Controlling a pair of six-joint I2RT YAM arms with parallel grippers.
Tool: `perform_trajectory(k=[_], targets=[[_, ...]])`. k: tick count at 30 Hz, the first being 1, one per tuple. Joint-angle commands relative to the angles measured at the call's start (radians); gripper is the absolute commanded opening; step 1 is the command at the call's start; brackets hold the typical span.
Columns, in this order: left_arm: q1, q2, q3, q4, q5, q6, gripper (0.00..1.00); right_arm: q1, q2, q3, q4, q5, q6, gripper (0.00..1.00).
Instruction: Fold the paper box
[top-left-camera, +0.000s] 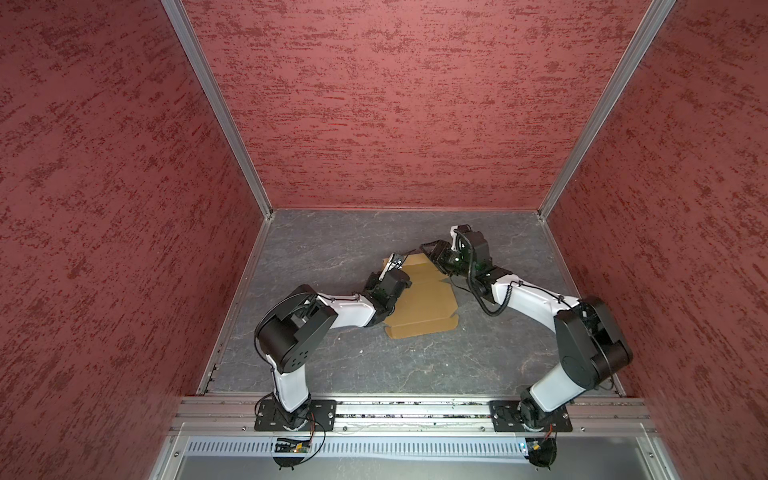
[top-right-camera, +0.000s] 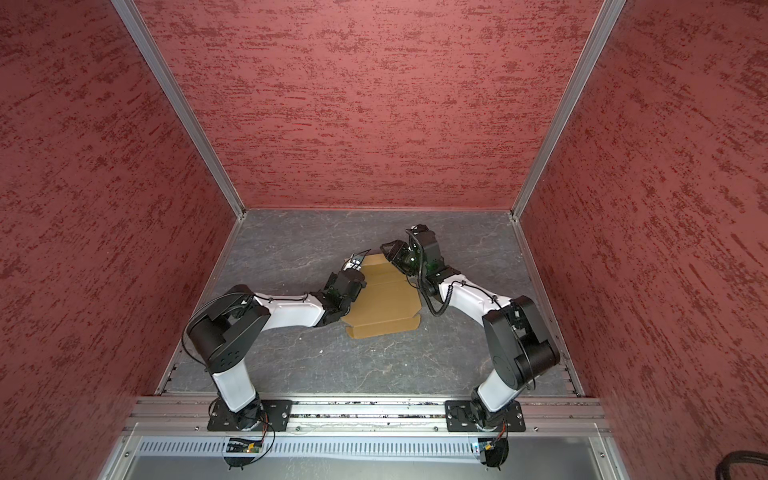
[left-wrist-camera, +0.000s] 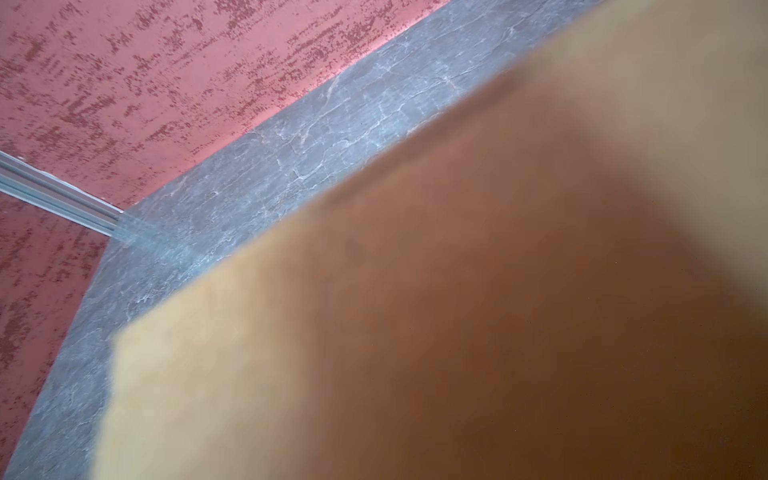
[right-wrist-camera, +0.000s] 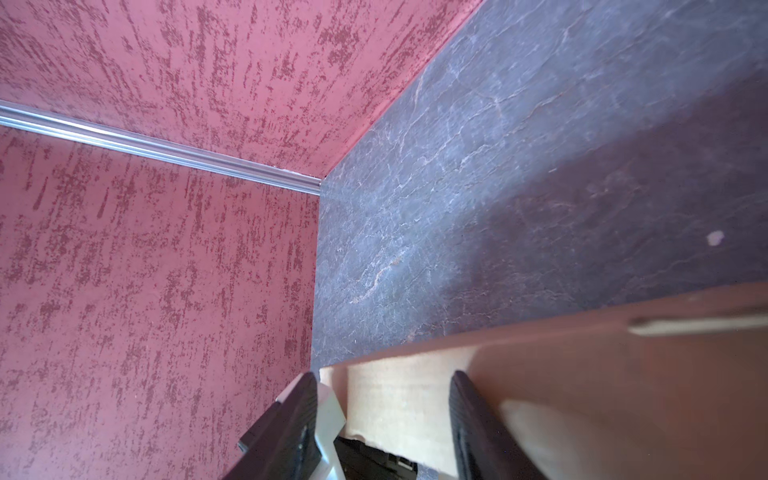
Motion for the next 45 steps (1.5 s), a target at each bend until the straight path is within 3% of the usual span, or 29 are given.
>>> perform_trajectory(k=[1,8,14,22,30,45], targets=[[0.027,-0.071,-0.040,-0.062,0.093,-0.011,0.18,-0.015,-0.071,0.060,-0.055,0.036,-0.045,0.55],[0.083,-0.160,-0.094,-0.082,0.249,-0.022,0.18,-0.103,-0.168,0.072,-0.204,0.064,-0.167,0.58],[0.085,-0.142,-0.081,-0.075,0.291,-0.007,0.18,-0.242,-0.202,0.018,-0.283,0.061,-0.246,0.59],[0.088,-0.064,-0.025,-0.036,0.316,0.017,0.21,-0.360,-0.157,-0.061,-0.227,0.000,-0.272,0.58],[0.093,-0.031,0.015,-0.059,0.297,-0.032,0.37,-0.363,-0.021,-0.091,-0.111,-0.087,-0.270,0.54],[0.054,-0.098,-0.006,-0.127,0.211,-0.179,0.64,-0.364,0.034,-0.101,-0.060,-0.138,-0.276,0.53]])
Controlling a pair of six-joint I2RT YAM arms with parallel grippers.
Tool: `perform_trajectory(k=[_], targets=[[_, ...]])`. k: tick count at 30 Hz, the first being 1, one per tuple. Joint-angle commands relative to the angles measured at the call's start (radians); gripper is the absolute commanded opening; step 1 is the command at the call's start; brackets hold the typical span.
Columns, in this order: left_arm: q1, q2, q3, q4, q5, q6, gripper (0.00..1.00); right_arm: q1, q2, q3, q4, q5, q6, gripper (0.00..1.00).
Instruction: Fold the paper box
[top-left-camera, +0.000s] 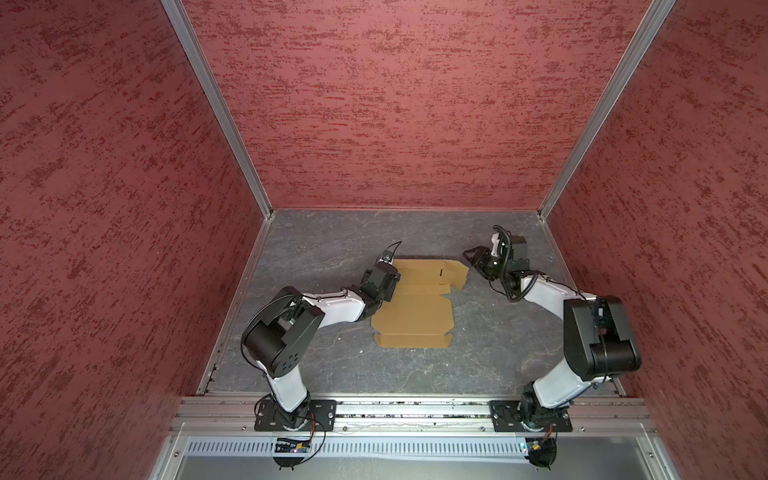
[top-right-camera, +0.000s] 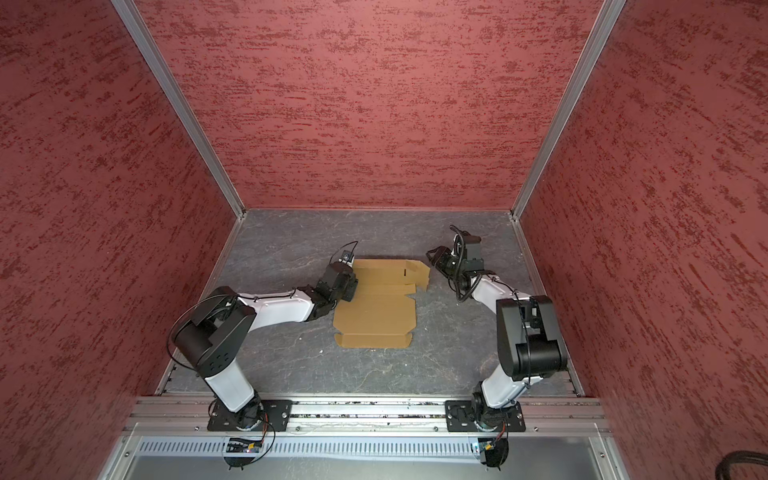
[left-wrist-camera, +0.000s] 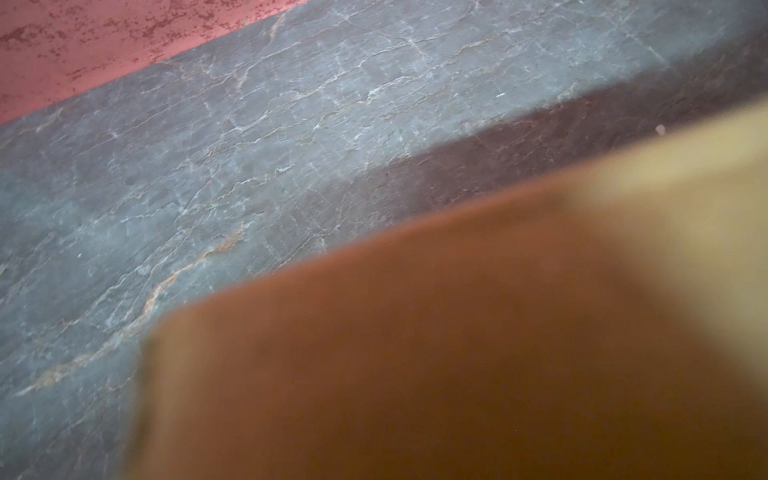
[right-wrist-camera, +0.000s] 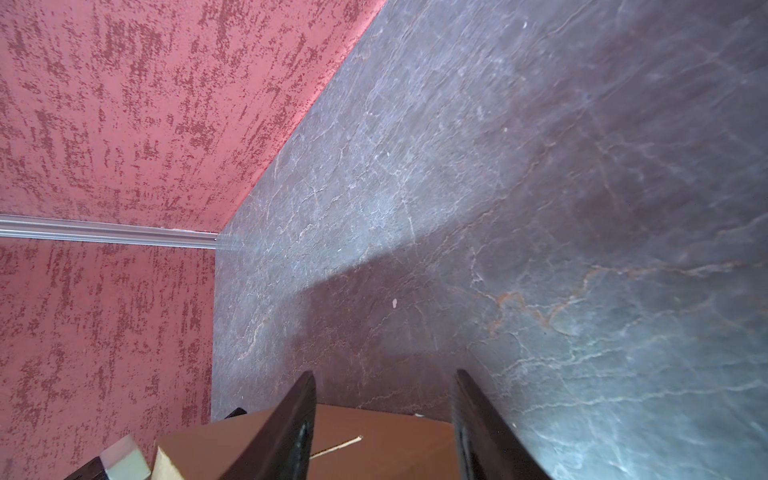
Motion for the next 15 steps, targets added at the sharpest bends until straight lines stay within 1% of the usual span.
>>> perform_trajectory(k=[1,6,15], targets=[[-0.024,-0.051,-0.010,-0.027,-0.054,-0.051,0.66,-0.001,0.007,-0.001,0.034,-0.021,-0.018,0.53],[-0.050,-0.093,-0.037,-0.041,-0.109,-0.096,0.73,-0.002,0.007,0.003,0.039,-0.032,-0.018,0.53],[-0.083,-0.177,-0.081,-0.074,-0.146,-0.168,0.76,-0.002,0.005,0.024,0.020,-0.046,-0.031,0.53]])
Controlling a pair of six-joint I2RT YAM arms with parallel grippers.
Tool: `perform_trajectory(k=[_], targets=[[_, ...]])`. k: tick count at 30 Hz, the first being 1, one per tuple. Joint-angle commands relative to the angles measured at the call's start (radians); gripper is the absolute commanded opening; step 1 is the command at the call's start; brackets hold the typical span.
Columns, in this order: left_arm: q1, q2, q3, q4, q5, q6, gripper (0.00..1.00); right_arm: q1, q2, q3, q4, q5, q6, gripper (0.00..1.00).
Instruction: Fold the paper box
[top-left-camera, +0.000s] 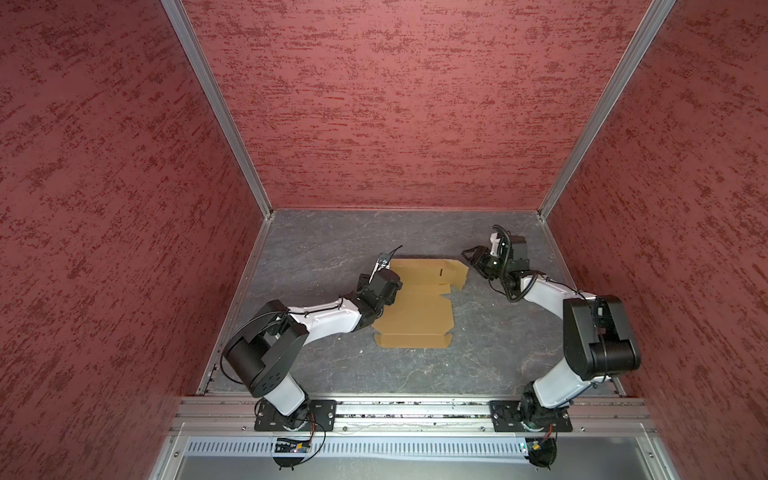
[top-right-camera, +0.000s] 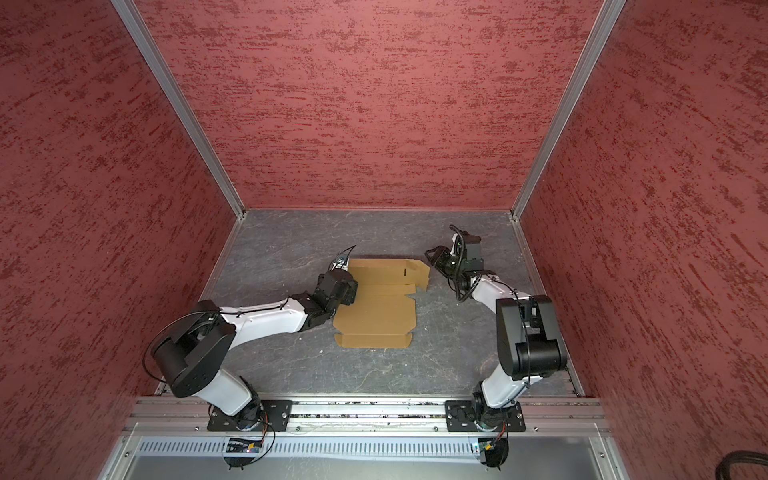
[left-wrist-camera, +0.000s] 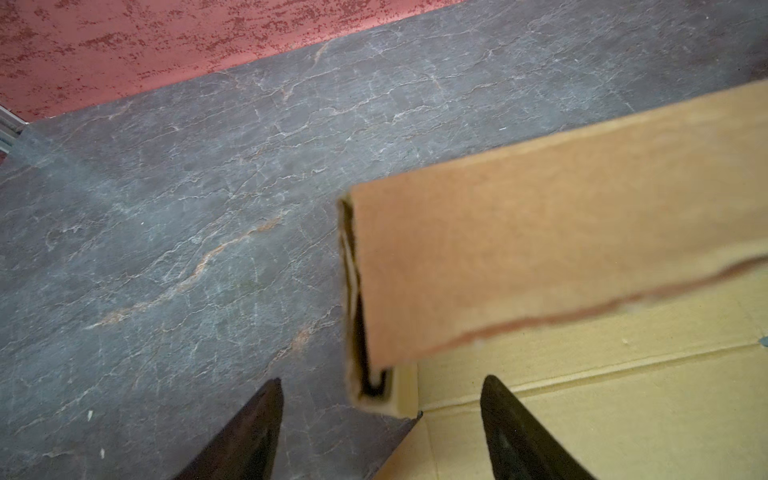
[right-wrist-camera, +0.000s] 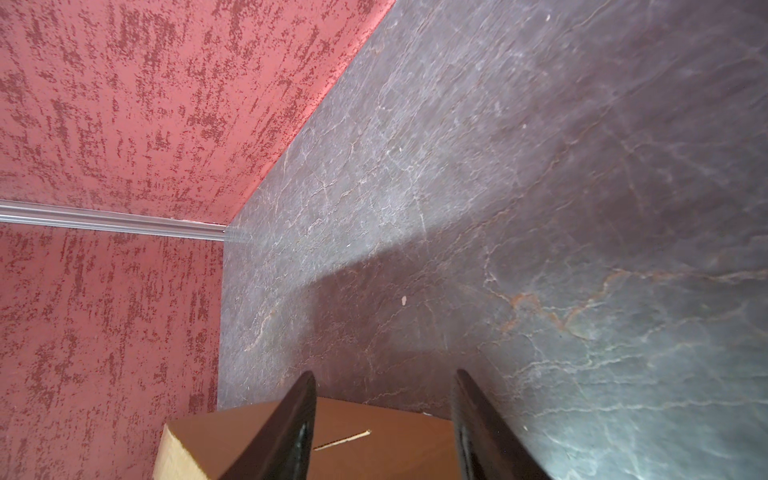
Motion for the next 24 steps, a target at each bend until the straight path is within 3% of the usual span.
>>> perform_trajectory(k=[1,8,15,24], targets=[[-0.014,-0.056,-0.024,-0.030,-0.030,-0.063,0.77,-0.002,0.003,0.027,0.003,-0.016,-0.025,0.53],[0.002,-0.262,-0.115,-0.108,0.061,-0.257,0.77,-0.003,-0.017,0.030,-0.004,-0.021,-0.028,0.54],[0.046,-0.477,-0.286,-0.012,0.192,-0.364,0.76,-0.008,-0.019,0.020,0.013,-0.051,-0.026,0.54],[0.032,-0.372,-0.336,0.174,0.204,-0.327,0.76,-0.032,0.009,0.022,0.013,-0.106,-0.050,0.54]])
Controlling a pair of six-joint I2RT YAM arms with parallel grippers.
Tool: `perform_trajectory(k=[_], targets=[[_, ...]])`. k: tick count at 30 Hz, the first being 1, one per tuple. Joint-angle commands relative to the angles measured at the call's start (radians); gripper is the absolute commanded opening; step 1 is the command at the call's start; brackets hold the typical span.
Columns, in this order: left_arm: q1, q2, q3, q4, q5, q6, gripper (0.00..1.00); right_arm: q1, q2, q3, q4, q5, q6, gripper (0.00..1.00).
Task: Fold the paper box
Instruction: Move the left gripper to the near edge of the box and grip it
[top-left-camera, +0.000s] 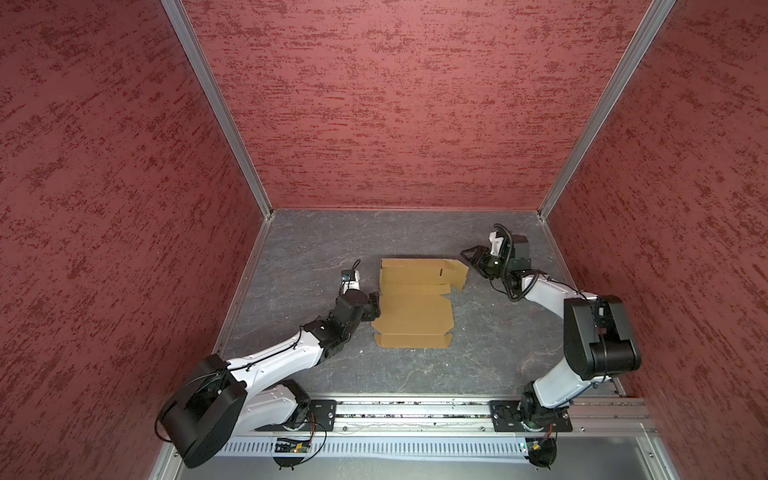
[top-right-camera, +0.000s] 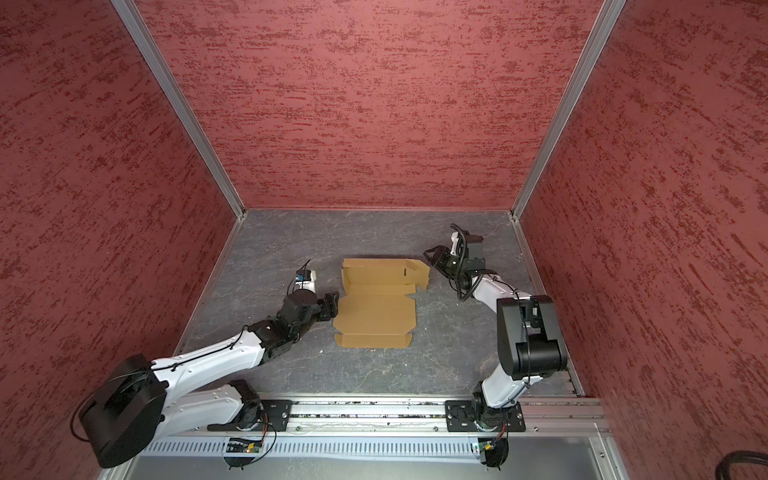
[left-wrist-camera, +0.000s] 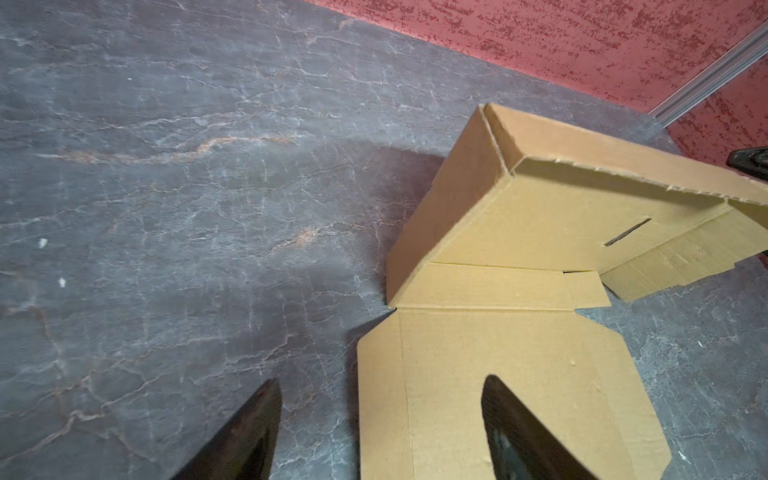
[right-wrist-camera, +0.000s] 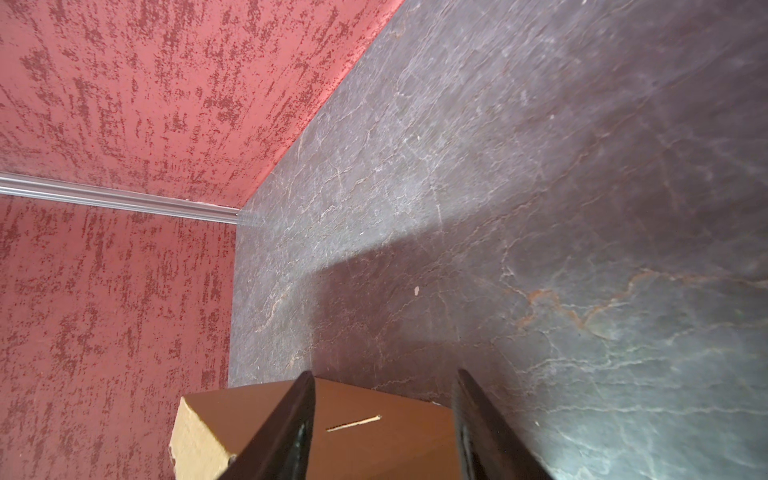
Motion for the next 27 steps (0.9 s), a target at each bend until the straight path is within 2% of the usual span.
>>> perform_trajectory(k=[1,4,9,18,27], targets=[[-0.013,0.054,0.002,0.135,0.004,0.017,0.75,-0.014,0.014,0.022,0.009,-0.039,-0.028,0.54],[-0.031,0.133,0.033,0.176,-0.013,0.040,0.73,-0.018,0.024,0.029,0.000,-0.050,-0.041,0.54],[-0.079,0.248,0.097,0.216,-0.118,0.075,0.72,-0.021,0.030,0.032,-0.002,-0.050,-0.052,0.53],[-0.110,0.352,0.150,0.309,-0.299,0.154,0.64,-0.024,0.039,0.027,0.005,-0.062,-0.067,0.52],[-0.107,0.435,0.215,0.374,-0.362,0.268,0.56,-0.025,0.041,0.030,0.004,-0.065,-0.065,0.51]])
